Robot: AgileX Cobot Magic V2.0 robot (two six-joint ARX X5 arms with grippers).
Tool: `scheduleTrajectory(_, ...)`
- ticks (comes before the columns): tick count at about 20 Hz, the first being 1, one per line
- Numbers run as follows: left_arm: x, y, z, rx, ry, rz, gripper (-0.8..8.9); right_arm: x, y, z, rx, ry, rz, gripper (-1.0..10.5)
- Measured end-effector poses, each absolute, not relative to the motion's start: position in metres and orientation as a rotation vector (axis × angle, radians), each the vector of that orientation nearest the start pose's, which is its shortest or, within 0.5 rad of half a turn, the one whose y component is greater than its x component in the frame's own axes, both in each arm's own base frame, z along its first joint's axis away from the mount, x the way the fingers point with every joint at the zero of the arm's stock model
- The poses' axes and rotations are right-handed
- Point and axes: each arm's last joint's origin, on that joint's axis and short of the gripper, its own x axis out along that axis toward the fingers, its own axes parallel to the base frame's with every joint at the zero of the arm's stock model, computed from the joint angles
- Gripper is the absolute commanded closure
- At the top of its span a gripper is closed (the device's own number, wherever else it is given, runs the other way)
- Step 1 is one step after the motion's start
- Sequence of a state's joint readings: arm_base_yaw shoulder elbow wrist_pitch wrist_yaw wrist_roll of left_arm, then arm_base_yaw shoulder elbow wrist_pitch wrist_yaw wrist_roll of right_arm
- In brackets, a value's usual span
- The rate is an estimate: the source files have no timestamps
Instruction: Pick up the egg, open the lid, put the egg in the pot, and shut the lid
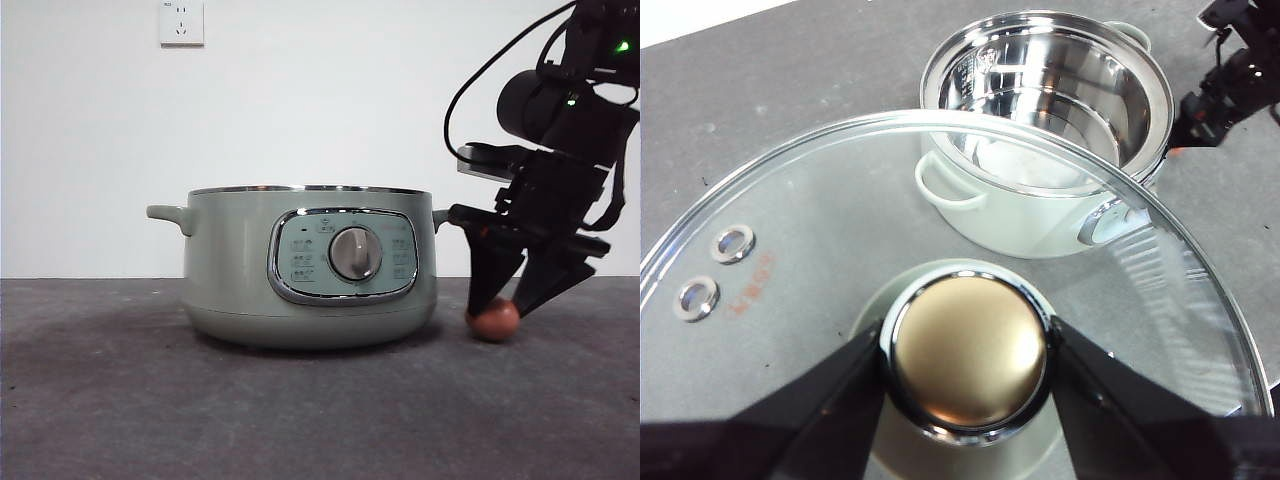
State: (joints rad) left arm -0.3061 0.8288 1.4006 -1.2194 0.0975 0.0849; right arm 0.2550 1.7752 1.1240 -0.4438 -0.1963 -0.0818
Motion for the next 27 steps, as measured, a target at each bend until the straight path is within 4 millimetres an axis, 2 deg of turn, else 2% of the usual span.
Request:
scheduleTrajectory(2, 0.087, -0.03, 0.423, 0.149, 0.632, -0.417, 8.21, 0.328, 0.09, 0.191, -0.122, 1.079, 0.419, 9.6)
scheduleTrajectory(10, 0.087, -0.03, 0.423, 0.148, 0.632, -0.417, 8.22, 0.275, 0.079, 0.29, -0.088, 0.825, 0.404, 9.6)
scheduleTrajectory(13, 0.087, -0.031, 0.423, 0.146, 0.632, -0.425, 8.22, 0.27, 0.094, 0.318, -0.092, 0.73, 0.474, 9.6)
scheduleTrajectory(15, 0.087, -0.031, 0.423, 0.146, 0.633, -0.426, 8.22, 0.271, 0.112, 0.333, -0.107, 0.674, 0.531, 9.6)
scheduleTrajectory(18, 0.088, -0.031, 0.423, 0.146, 0.635, -0.426, 8.22, 0.286, 0.145, 0.351, -0.126, 0.611, 0.612, 9.6)
scheduleTrajectory(21, 0.088, -0.031, 0.423, 0.146, 0.636, -0.426, 8.22, 0.309, 0.179, 0.358, -0.142, 0.604, 0.665, 9.6)
scheduleTrajectory(24, 0.088, -0.031, 0.423, 0.146, 0.636, -0.426, 8.22, 0.34, 0.21, 0.347, -0.164, 0.668, 0.692, 9.6)
scheduleTrajectory(27, 0.088, -0.031, 0.423, 0.146, 0.636, -0.426, 8.22, 0.369, 0.235, 0.322, -0.194, 0.767, 0.697, 9.6)
